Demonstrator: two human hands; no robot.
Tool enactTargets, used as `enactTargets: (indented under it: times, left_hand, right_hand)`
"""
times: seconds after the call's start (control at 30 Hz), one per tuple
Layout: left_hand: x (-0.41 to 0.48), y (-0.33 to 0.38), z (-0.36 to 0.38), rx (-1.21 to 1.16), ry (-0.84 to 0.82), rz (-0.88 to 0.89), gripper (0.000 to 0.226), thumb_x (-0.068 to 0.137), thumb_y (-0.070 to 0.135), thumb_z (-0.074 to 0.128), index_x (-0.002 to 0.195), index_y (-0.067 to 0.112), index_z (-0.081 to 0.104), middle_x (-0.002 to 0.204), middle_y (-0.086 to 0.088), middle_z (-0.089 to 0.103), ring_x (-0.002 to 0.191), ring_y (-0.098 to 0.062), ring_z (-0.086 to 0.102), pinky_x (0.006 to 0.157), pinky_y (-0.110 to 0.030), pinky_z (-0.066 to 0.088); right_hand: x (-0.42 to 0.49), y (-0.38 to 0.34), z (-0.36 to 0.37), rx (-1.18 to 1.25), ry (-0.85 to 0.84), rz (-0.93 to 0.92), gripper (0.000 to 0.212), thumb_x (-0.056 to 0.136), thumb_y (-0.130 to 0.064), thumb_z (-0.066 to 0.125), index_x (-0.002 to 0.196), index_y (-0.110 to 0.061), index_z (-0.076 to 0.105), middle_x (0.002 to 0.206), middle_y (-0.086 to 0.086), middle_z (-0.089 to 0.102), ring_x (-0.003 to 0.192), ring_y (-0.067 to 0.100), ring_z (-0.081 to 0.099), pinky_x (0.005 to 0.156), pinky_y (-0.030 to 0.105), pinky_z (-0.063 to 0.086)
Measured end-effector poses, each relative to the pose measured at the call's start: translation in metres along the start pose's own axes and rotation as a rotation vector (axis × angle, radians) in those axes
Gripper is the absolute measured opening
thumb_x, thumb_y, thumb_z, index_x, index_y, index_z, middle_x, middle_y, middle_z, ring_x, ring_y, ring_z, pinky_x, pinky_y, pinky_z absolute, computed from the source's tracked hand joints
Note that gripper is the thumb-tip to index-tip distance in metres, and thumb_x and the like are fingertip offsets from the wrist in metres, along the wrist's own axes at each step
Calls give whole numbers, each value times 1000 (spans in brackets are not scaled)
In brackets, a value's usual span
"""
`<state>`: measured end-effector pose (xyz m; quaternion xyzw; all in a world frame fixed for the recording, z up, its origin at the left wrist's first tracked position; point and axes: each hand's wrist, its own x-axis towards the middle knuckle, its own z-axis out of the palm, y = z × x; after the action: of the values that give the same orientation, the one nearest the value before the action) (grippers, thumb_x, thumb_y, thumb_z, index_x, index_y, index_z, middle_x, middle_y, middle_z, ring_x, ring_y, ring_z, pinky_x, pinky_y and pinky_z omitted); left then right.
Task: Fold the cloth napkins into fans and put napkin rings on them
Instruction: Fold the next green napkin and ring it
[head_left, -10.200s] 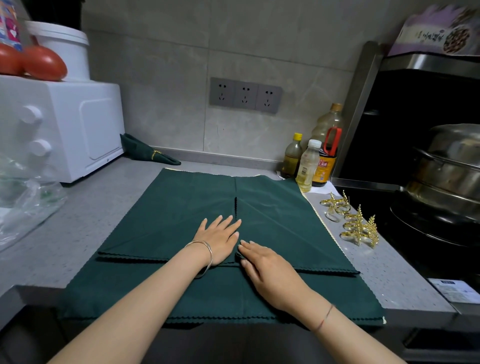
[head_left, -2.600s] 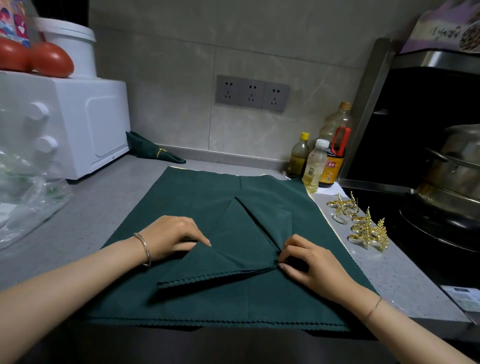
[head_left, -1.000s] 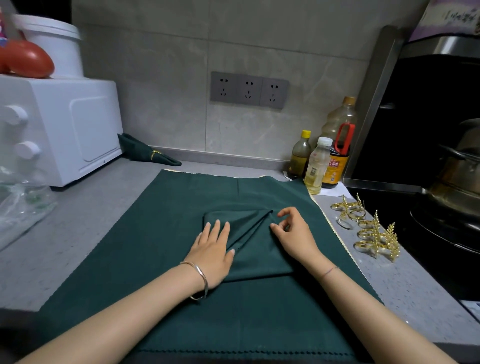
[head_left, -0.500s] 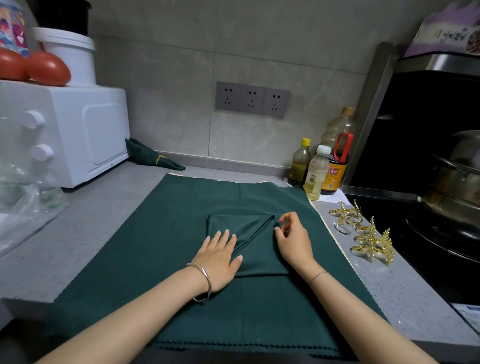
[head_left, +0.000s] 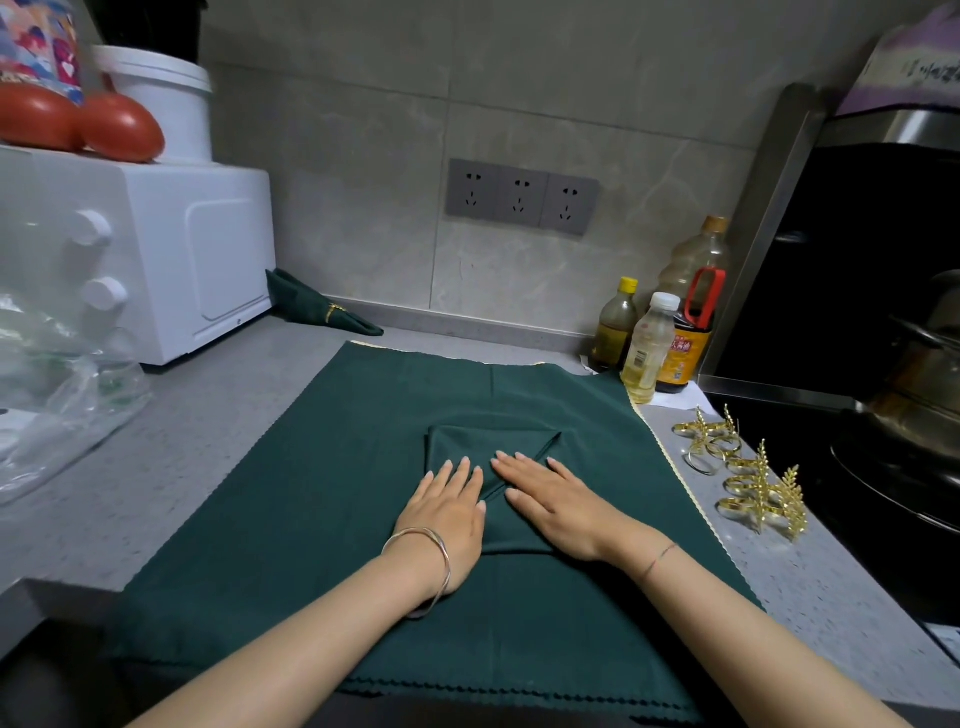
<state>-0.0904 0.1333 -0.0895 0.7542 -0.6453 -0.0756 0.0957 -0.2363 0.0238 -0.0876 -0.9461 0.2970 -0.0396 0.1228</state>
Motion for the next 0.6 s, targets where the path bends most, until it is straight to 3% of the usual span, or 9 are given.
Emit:
enactTargets:
  times: [0.33, 0.47, 0.6]
  left_hand:
    - [-1, -2, 5, -40, 8, -7, 51, 103, 40, 13, 152, 37, 1, 160, 3, -10, 146, -20, -17, 116, -30, -11]
    - [-3, 0, 4, -38, 0, -38, 49, 102, 44, 14, 149, 46, 2, 160, 4, -11, 144, -31, -21, 118, -37, -10]
    - [-4, 0, 4, -22, 10, -34, 49, 102, 44, 14, 149, 45, 4, 160, 3, -10, 144, -28, -20, 118, -37, -11]
  right_hand:
    - [23, 35, -10, 19, 22, 254, 52, 103, -38, 20, 152, -23, 10, 159, -11, 4, 145, 3, -1, 117, 27, -5]
    - [28, 41, -11, 10, 20, 289, 53, 103, -39, 20, 152, -21, 11, 159, -8, 5, 146, 6, 0, 117, 28, -4]
    - [24, 39, -13, 52, 101, 254, 53, 103, -39, 25, 151, -20, 16, 159, -8, 9, 146, 7, 3, 116, 27, -2]
